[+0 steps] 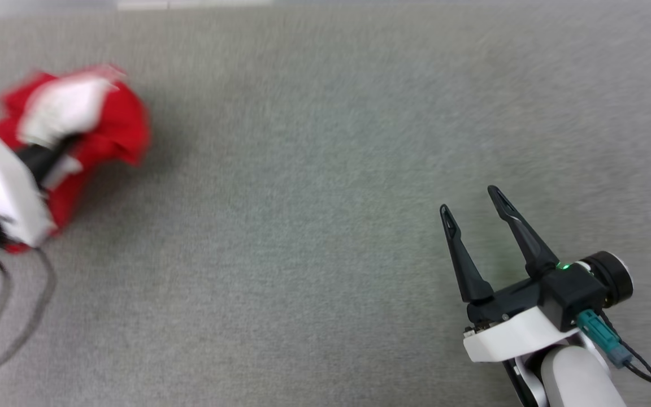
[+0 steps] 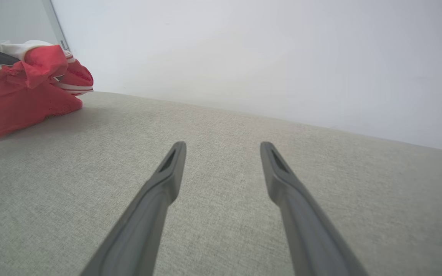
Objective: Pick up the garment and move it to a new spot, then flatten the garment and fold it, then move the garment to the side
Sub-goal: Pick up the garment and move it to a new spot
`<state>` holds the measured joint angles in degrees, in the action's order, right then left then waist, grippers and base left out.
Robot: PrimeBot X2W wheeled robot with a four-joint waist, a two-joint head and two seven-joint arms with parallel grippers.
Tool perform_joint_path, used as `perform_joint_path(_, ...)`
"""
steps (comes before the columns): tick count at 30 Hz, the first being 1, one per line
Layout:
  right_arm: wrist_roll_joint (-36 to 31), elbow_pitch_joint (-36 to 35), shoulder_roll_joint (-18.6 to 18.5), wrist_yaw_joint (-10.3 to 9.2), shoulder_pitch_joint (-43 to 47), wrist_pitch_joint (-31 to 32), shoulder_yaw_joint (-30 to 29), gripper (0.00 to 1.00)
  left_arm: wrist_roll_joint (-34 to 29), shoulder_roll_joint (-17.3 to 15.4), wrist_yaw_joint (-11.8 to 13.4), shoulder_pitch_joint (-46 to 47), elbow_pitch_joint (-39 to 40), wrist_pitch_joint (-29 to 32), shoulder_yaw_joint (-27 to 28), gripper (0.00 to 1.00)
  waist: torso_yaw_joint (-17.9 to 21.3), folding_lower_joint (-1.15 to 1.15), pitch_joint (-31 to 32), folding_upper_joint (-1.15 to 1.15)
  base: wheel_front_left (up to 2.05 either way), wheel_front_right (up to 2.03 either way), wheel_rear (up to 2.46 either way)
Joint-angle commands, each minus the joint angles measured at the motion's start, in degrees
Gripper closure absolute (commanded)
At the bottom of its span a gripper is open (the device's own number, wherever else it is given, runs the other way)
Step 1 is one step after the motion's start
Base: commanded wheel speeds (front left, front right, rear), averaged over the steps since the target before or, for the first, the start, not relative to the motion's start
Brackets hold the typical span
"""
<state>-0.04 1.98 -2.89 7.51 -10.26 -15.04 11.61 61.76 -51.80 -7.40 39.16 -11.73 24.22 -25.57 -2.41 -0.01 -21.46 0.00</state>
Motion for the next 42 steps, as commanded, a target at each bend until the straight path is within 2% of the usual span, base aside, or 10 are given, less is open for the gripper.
perform_joint_path(1, 0.46, 0.17, 0.02, -0.04, 0.83, -0.16, -0.35, 0.0, -0.28, 0.94, -0.06, -1.35, 1.41, -0.85, -1.32, 1.0, 2.41, 0.01, 4.24, 0.0, 0.0, 0.0, 0.0)
perform_joint_path(5, 1.5, 0.18, 0.02, -0.04, 1.82, -0.15, -1.46, 0.0, -1.19, 4.79, 0.05, -3.38, 4.74, -2.69, -5.01, 1.0, 4.37, 0.01, 7.4, 0.0, 0.0, 0.0, 0.0)
perform_joint_path(13, 2.43, 0.02, 0.04, -0.04, 3.74, -0.16, -2.59, 0.0, -5.95, 17.06, 3.69, -4.76, 7.06, -5.75, -12.43, 1.0, 8.25, 0.01, 10.8, 0.0, 0.0, 0.0, 0.0)
perform_joint_path(22, 3.02, -1.25, 0.06, -0.04, 3.94, -0.17, -3.88, 0.0, -13.47, 31.35, 6.37, -1.66, -0.64, -11.08, -20.34, 1.0, 13.5, 0.01, 9.38, 0.0, 0.0, 0.0, 0.0)
perform_joint_path(26, 3.43, -1.28, 0.07, -0.04, 3.7, -0.17, -4.48, 0.0, -15.98, 36.23, 6.24, 0.68, -5.55, -13.11, -22.69, 1.0, 15.25, 0.01, 8.41, 0.0, 0.0, 0.0, 0.0)
perform_joint_path(28, 3.68, -1.28, 0.07, -0.04, 3.37, -0.17, -4.32, 0.0, -17.9, 38.07, 6.27, 1.57, -8.27, -15.22, -23.77, 0.0, 16.01, 0.01, 8.21, 0.0, 0.0, 0.0, 0.0)
perform_joint_path(32, 3.93, -0.86, 0.07, -0.04, 3.35, -0.17, -4.36, 0.0, -19.51, 41.59, 4.88, 1.88, -12.95, -19.13, -25.41, 0.0, 16.71, 0.01, 8.67, 0.0, 0.0, 0.0, 0.0)
perform_joint_path(35, 3.84, -0.61, 0.07, -0.04, 3.92, -0.17, -5.14, 0.0, -19.26, 42.77, 3.78, 2.0, -14.76, -22.62, -25.11, 0.0, 15.98, 0.01, 9.65, 0.0, 0.0, 0.0, 0.0)
perform_joint_path(38, 3.39, -0.24, 0.08, -0.04, 4.51, -0.18, -5.36, 0.0, -20.04, 42.36, 3.21, 2.73, -15.55, -26.75, -24.35, 0.0, 14.77, 0.01, 11.04, 0.0, 0.0, 0.0, 0.0)
perform_joint_path(42, 2.96, 0.14, 0.07, -0.04, 5.11, -0.18, -5.55, 0.0, -21.32, 40.31, 3.85, 2.82, -15.48, -32.02, -22.66, 0.0, 12.46, 0.01, 13.35, 0.0, 0.0, 0.0, 0.0)
